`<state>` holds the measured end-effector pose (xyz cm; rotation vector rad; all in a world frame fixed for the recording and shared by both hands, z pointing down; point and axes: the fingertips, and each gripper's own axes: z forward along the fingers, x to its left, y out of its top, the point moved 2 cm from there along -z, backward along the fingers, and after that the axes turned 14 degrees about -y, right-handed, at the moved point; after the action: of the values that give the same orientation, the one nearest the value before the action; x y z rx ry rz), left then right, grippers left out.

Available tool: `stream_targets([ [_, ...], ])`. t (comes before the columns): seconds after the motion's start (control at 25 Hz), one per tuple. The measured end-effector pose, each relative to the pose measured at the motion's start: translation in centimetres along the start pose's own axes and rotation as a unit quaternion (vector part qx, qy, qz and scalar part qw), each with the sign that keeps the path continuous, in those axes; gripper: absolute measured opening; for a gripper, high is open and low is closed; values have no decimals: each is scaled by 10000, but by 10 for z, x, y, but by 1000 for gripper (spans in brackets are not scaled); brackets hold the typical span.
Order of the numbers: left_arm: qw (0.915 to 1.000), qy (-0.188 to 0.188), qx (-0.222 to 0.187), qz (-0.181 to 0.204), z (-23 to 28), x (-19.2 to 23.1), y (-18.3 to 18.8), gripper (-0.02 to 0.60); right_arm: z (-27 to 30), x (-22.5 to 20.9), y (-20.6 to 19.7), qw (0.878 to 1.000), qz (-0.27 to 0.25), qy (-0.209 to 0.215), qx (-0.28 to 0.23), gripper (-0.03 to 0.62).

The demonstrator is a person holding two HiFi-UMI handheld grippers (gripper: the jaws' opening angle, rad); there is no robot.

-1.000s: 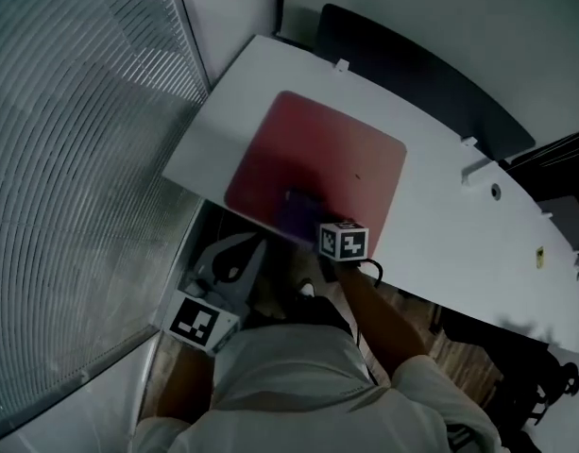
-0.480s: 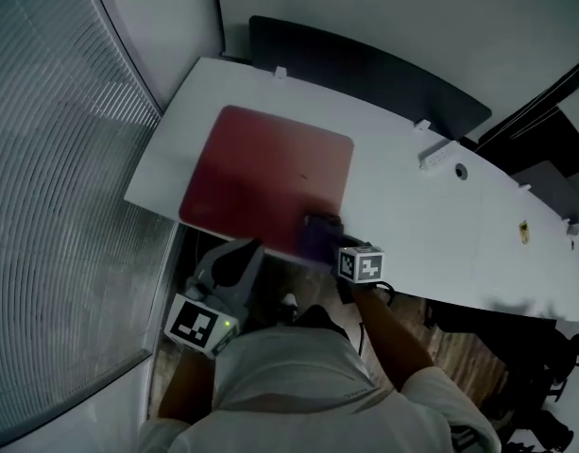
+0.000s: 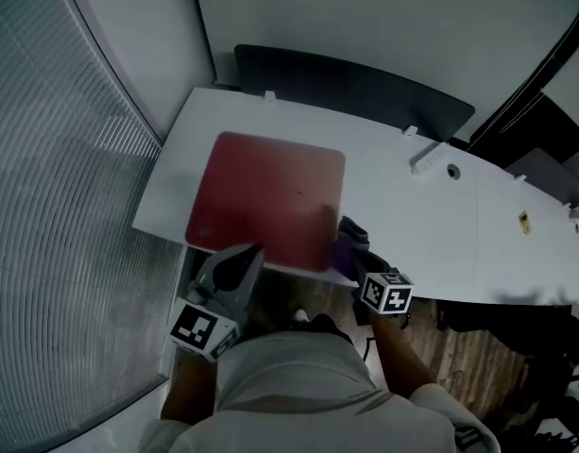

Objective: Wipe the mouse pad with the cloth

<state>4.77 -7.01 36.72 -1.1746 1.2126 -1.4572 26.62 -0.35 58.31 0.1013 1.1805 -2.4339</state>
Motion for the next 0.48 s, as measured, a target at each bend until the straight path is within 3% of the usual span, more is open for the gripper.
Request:
stream_targets([
  [0.2, 9997, -38, -186, 139, -22, 18, 23, 2, -40, 41, 61, 9917, -539, -89, -1162, 48],
  [0.48, 9983, -178, -307, 454, -58, 42, 59, 2, -102, 115, 129, 9726, -406, 102, -2288, 46],
])
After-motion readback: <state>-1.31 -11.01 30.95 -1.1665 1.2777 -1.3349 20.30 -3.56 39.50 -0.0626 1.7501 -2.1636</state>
